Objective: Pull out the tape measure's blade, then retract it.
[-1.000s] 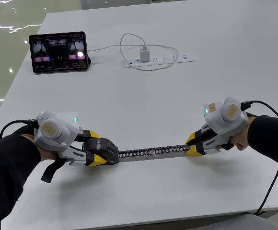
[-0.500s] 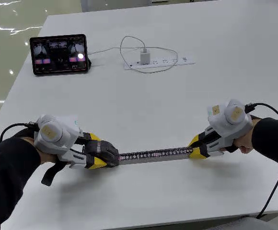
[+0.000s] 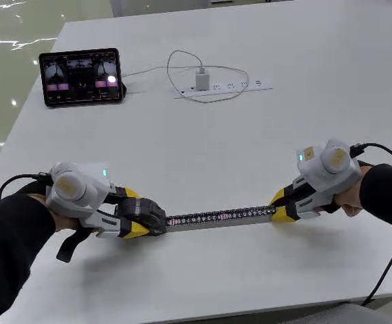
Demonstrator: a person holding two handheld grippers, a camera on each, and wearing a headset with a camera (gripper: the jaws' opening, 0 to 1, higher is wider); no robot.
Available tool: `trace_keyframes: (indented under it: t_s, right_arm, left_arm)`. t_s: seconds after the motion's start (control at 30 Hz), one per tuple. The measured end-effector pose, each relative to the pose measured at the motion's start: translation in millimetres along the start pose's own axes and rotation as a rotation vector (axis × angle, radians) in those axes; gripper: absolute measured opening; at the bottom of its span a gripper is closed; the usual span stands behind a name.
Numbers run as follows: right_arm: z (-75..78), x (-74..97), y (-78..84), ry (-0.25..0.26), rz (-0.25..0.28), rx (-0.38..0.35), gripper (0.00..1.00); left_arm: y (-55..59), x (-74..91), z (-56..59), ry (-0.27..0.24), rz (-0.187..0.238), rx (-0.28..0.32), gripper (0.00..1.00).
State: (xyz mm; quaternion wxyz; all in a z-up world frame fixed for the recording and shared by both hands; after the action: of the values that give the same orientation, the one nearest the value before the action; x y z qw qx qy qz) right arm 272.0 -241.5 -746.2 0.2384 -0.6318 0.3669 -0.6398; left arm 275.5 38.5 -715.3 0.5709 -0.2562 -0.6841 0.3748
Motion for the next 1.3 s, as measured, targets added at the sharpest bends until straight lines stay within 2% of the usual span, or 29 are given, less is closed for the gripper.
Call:
trace_keyframes:
  t_s: [0.93,1.3]
  right_arm:
    - [-0.8,13.0,7.8,0.023,-0.002,-0.025,0.10]
    - [-0.9,12.0,6.5,0.041,-0.014,-0.033,0.10]
  left_arm:
    - [-0.5,0.7,2.1,0.002,-0.005,-0.005,0.32]
    - [0.0,0.7,1.6,-0.003,-0.003,0.010,0.33]
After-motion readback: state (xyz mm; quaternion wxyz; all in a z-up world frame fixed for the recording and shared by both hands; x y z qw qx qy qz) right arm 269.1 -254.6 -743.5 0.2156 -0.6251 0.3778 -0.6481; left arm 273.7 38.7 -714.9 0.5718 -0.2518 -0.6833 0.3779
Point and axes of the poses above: the centre of the closed fingertips' face, and the gripper's own axes: x roughly backward along the fingers, z roughly to its right, y roughly out of its underside, the point moved 4 cm from there along x, roughly backward along the fingers, and after that the axes turned 11 degrees about z, right-handed, at the moved point
